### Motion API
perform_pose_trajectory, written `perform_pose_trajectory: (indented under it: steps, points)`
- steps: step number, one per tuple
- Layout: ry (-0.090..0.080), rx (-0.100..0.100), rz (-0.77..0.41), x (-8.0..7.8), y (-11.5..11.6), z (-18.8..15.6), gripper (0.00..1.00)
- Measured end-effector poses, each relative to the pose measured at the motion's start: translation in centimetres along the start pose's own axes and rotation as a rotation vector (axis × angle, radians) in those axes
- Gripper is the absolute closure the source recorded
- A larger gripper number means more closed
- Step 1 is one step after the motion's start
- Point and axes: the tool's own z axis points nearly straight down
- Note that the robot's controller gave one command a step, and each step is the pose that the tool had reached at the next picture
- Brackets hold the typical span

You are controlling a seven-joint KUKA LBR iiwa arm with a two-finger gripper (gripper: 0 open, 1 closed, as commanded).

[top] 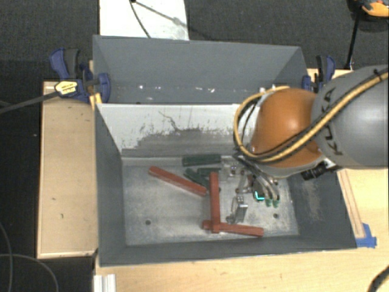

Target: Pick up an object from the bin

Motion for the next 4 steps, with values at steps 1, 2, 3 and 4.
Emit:
perform_pose_trajectory:
  steps: [1, 2, 3, 4]
  points:
    - [-0.008, 0.000, 0.001, -0.2, 0.0, -0.4, 0.00]
    - [-0.015, 0.000, -0.037, 0.6, 3.1, 4.7, 0.00]
    - [-0.005, 0.000, -0.094, 0.4, 6.7, 7.3, 0.00]
    - [-0.008, 0.000, -0.098, 0.3, 7.3, 7.3, 0.00]
